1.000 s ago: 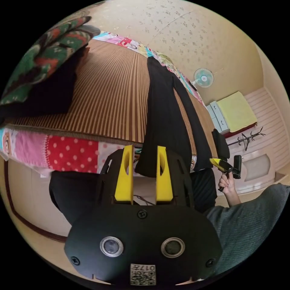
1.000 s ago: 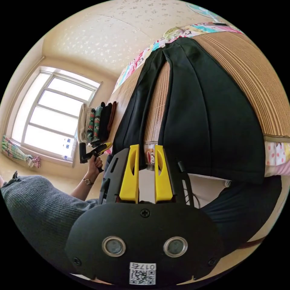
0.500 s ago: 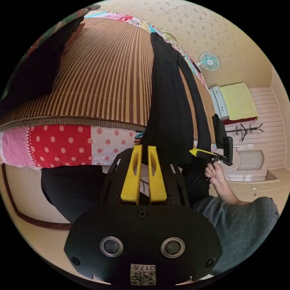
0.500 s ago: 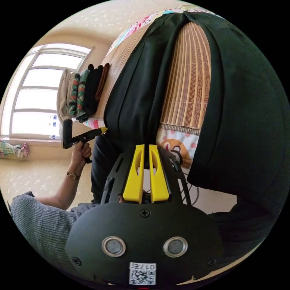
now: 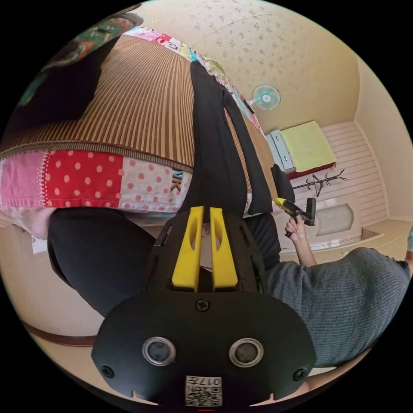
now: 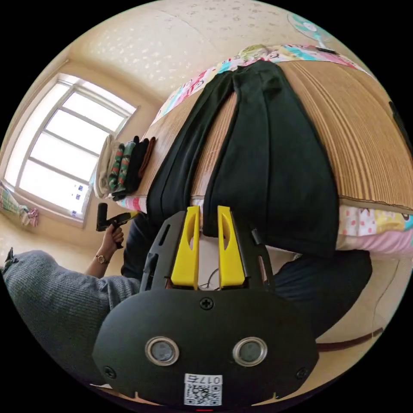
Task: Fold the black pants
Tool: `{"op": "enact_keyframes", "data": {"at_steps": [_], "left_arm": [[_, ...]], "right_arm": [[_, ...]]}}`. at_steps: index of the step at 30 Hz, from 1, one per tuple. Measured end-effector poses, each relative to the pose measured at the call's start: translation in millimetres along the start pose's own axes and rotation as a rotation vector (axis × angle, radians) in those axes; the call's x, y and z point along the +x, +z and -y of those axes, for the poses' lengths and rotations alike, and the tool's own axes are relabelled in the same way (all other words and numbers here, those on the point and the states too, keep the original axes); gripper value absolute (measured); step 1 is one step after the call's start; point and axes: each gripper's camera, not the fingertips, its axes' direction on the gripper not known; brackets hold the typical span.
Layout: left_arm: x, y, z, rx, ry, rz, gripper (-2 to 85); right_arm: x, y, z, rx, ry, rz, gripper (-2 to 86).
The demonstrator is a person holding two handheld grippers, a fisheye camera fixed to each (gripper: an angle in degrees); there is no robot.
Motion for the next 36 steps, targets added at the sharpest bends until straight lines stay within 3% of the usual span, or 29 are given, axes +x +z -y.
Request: {"op": "enact_keyframes", "data": {"at_steps": [5, 10, 13, 15, 21, 24, 26, 30, 33, 36], "left_arm": [[22, -3, -8, -0.122, 0.044, 0.189, 0.1], [36, -5, -13, -0.085, 0.043, 0.112, -0.5], [46, 0, -18, -0.047, 0.048, 0.017, -0.8], [57, -1, -23, -0.01, 0.068, -0.001, -0.7], [85, -5, -42, 0.027, 0.154, -0.019, -0.8], [137, -22, -59, 0.086, 0.245, 0.321, -0.9], [206, -28, -77, 0.175, 0.437, 0.651, -0.8], [273, -28, -108, 0.396, 0.623, 0.919, -0.5], [277, -39, -115, 0.494, 0.55, 0.825, -0.5], [242, -58, -112, 0.446, 0.326, 0.446, -0.6]], "right_arm": [[55, -57, -5, 0.051, 0.1, -0.315, 12.0], [101, -32, -16, -0.068, 0.22, -0.167, 10.4], [94, -37, -31, -0.006, 0.233, -0.226, 7.0], [101, -51, -47, 0.051, 0.302, -0.108, 5.5], [134, -88, -87, 0.127, 0.392, -0.033, 10.9], [129, -99, -91, 0.114, 0.328, -0.107, 11.9], [131, -95, -86, 0.051, 0.293, -0.103, 12.0], [146, -87, -83, 0.008, 0.332, 0.006, 10.8], [154, -94, -95, 0.034, 0.403, -0.005, 7.3], [157, -107, -115, 0.088, 0.409, 0.13, 4.3]]}}
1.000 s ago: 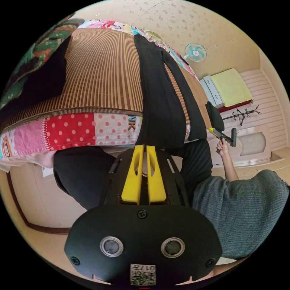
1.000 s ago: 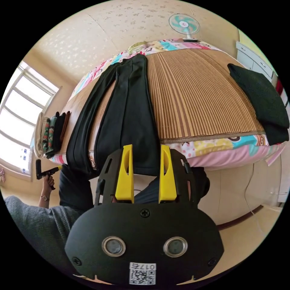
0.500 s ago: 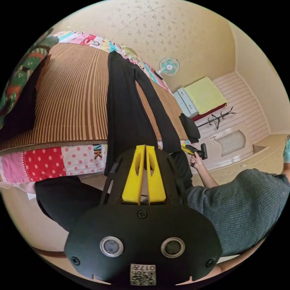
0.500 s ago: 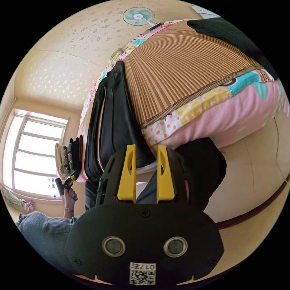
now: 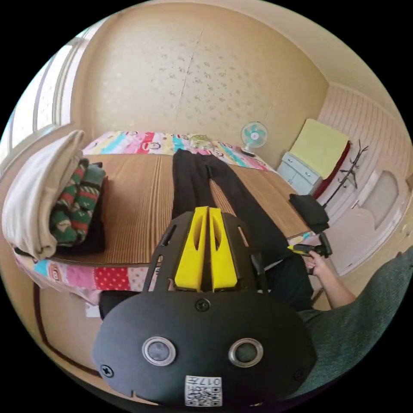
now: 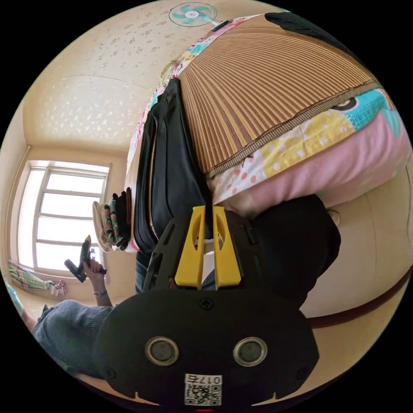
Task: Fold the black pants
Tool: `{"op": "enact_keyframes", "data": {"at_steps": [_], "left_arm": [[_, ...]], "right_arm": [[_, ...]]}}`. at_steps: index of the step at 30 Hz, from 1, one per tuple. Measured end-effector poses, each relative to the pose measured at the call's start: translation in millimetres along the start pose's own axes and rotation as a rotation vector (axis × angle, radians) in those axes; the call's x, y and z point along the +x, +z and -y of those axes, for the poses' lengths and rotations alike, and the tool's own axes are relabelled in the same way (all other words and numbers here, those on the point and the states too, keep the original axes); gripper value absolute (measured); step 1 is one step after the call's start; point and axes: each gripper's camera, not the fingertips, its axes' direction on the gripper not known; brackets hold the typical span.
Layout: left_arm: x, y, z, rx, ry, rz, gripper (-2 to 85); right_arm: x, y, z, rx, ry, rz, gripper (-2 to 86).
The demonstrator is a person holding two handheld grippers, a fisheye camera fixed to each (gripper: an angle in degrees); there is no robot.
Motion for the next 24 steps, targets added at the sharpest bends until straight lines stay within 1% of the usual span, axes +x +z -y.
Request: {"op": "enact_keyframes", "data": {"at_steps": [1, 2, 3, 4, 5, 6, 7, 8, 9, 11, 13, 14, 17, 20, 22, 24], "left_arm": [[-18, 4, -8, -0.009, -0.078, -0.209, -0.6], [-32, 9, -17, -0.004, -0.114, -0.413, -0.6], [-37, 11, -22, 0.0, -0.12, -0.496, -0.6], [-42, 15, -31, 0.001, -0.117, -0.599, -0.7], [-42, 17, -37, -0.027, -0.105, -0.598, -0.7], [-40, 17, -40, -0.043, -0.094, -0.57, -0.7], [-33, 15, -44, -0.068, -0.065, -0.496, -0.6], [-27, 12, -47, -0.069, -0.036, -0.453, -0.6], [-26, 10, -48, -0.061, -0.028, -0.452, -0.6], [-27, 6, -51, -0.008, -0.037, -0.545, -0.6], [-31, 5, -51, 0.014, -0.063, -0.615, -0.7], [-33, 3, -51, 0.021, -0.077, -0.622, -0.7], [-35, -2, -54, 0.04, -0.082, -0.568, -0.9], [-36, -2, -56, 0.012, -0.071, -0.552, -1.0], [-33, -1, -57, -0.005, -0.047, -0.547, -1.0], [-28, -2, -58, -0.008, -0.008, -0.534, -1.0]], "right_arm": [[2, -5, -4, 0.013, 0.002, 0.021, 4.0], [3, -16, -13, 0.046, -0.031, 0.102, 3.5], [1, -27, -22, 0.082, -0.108, 0.251, 3.0], [0, -33, -27, 0.109, -0.151, 0.336, 2.7], [-1, -43, -37, 0.174, -0.229, 0.49, 2.6], [0, -50, -44, 0.23, -0.279, 0.598, 2.8], [2, -51, -46, 0.243, -0.277, 0.617, 3.3], [8, -50, -47, 0.244, -0.229, 0.573, 4.5], [17, -46, -46, 0.22, -0.133, 0.456, 8.9], [26, -36, -43, 0.158, -0.038, 0.322, 13.4], [21, -27, -44, 0.106, -0.054, 0.297, 15.5], [15, -21, -45, 0.083, -0.082, 0.285, 16.3], [4, -4, -45, 0.03, -0.092, 0.258, 17.9], [-20, 1, -51, 0.052, -0.155, 0.277, 18.7], [-41, 2, -55, 0.059, -0.207, 0.196, 18.9], [-61, 11, -55, 0.007, -0.258, 0.032, 18.3]]}}
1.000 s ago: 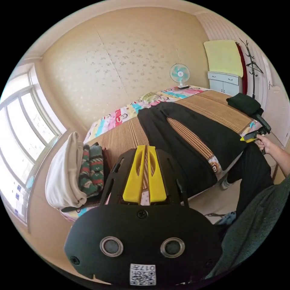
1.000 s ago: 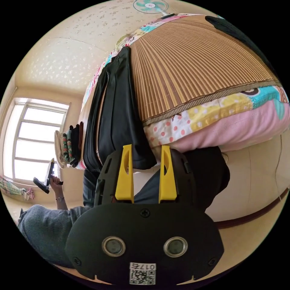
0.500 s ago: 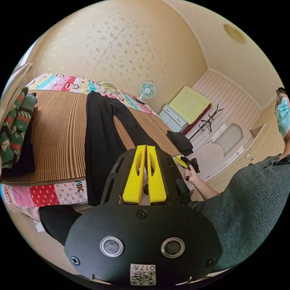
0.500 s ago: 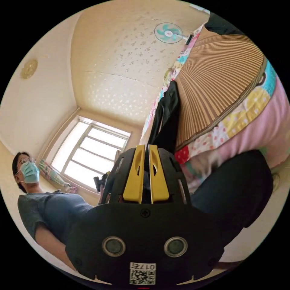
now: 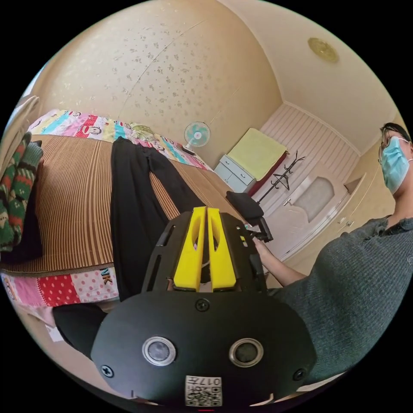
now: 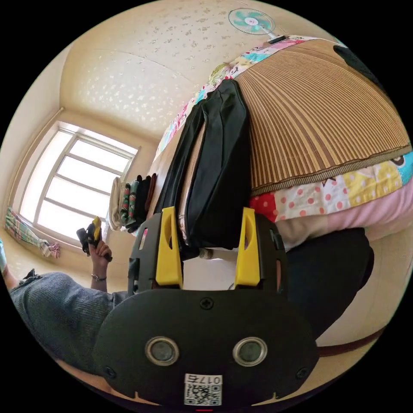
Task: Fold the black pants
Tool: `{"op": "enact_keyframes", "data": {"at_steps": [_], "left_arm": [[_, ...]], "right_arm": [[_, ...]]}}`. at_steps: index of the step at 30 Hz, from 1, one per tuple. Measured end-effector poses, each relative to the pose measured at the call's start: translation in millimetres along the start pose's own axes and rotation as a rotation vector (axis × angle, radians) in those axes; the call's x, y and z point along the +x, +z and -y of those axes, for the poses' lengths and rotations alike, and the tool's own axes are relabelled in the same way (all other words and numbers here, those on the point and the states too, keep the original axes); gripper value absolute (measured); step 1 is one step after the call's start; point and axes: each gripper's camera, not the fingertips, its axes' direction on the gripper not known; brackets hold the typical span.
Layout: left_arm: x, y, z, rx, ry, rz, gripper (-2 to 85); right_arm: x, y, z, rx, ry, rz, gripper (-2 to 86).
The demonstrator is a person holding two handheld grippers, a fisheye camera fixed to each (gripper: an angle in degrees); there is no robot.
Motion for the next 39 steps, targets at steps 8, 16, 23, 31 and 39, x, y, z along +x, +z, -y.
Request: {"op": "enact_keyframes", "data": {"at_steps": [8, 16, 23, 31, 39], "left_arm": [[17, 16, 5, -0.051, 0.149, -0.069, -1.0], [-22, 43, 15, 0.003, -0.035, -0.117, -0.5], [-67, 116, 58, -0.205, -0.21, -0.077, 20.5], [-108, 219, 116, -0.382, -0.322, -0.207, 20.7], [-130, 289, 115, -0.57, -0.261, -0.152, 1.7]], "right_arm": [[11, -5, -12, -0.004, 0.071, -0.108, 7.5], [-100, -13, -1, 0.184, -0.252, 0.118, 6.2], [-150, 82, 6, -0.047, -0.347, 0.208, 5.9], [-165, 119, 5, -0.119, -0.4, 0.197, 6.0], [-114, 140, 20, -0.317, -0.374, 0.361, 6.8]]}}
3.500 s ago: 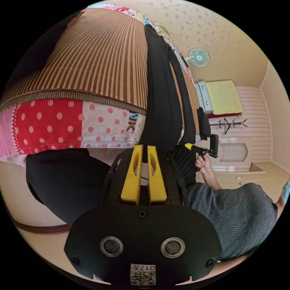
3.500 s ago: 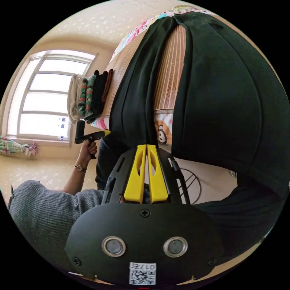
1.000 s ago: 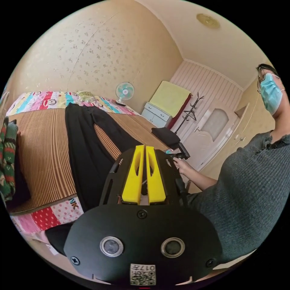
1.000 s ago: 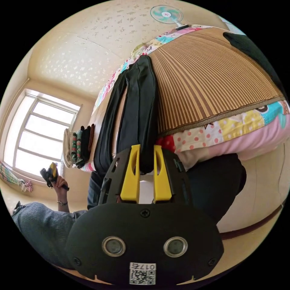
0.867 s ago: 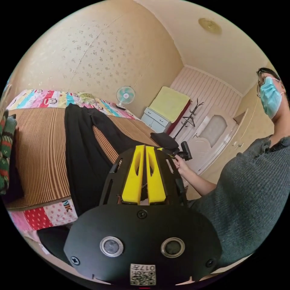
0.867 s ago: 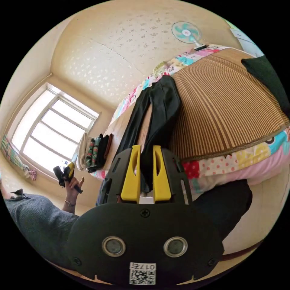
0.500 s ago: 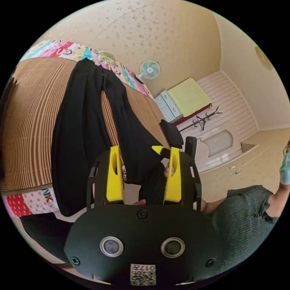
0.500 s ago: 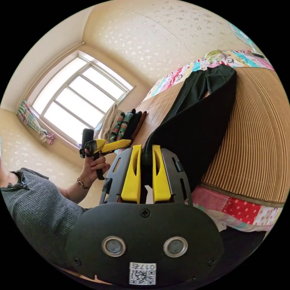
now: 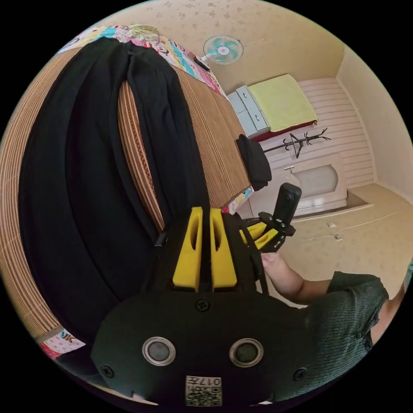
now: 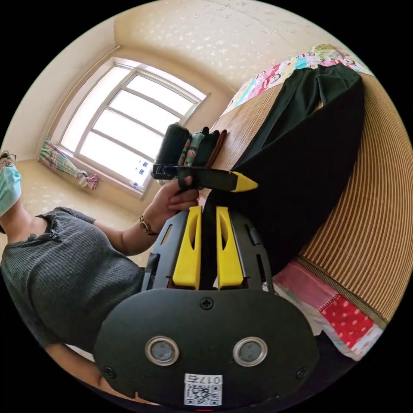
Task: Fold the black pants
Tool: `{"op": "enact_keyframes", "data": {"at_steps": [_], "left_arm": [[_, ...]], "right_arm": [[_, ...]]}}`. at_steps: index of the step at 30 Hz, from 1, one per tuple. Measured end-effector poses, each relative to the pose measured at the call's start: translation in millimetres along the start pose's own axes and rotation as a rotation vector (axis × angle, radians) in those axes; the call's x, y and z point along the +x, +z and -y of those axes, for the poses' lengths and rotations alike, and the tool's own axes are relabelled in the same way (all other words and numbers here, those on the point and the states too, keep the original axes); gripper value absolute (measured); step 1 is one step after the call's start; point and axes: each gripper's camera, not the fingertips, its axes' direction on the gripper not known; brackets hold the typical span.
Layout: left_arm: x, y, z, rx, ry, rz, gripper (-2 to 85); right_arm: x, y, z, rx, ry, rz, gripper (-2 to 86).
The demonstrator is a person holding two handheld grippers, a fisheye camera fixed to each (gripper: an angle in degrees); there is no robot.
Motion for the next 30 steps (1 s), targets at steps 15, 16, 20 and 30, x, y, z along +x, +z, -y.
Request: {"op": "enact_keyframes", "data": {"at_steps": [15, 16, 20, 30], "left_arm": [[-62, 7, -12, -0.013, -0.067, 0.008, -0.3], [-60, 6, -13, -0.009, -0.058, 0.023, -0.3], [-57, 2, -14, -0.015, -0.046, 0.03, -0.5], [-64, -47, -49, 0.115, 0.004, -0.117, -0.7]], "right_arm": [[321, -164, 275, 0.326, 0.496, -0.318, 14.3], [335, -165, 287, 0.331, 0.538, -0.316, 14.2], [388, -168, 343, 0.553, 0.632, -0.163, 13.9], [264, -67, 492, 0.38, 0.322, -1.037, 2.9]]}}
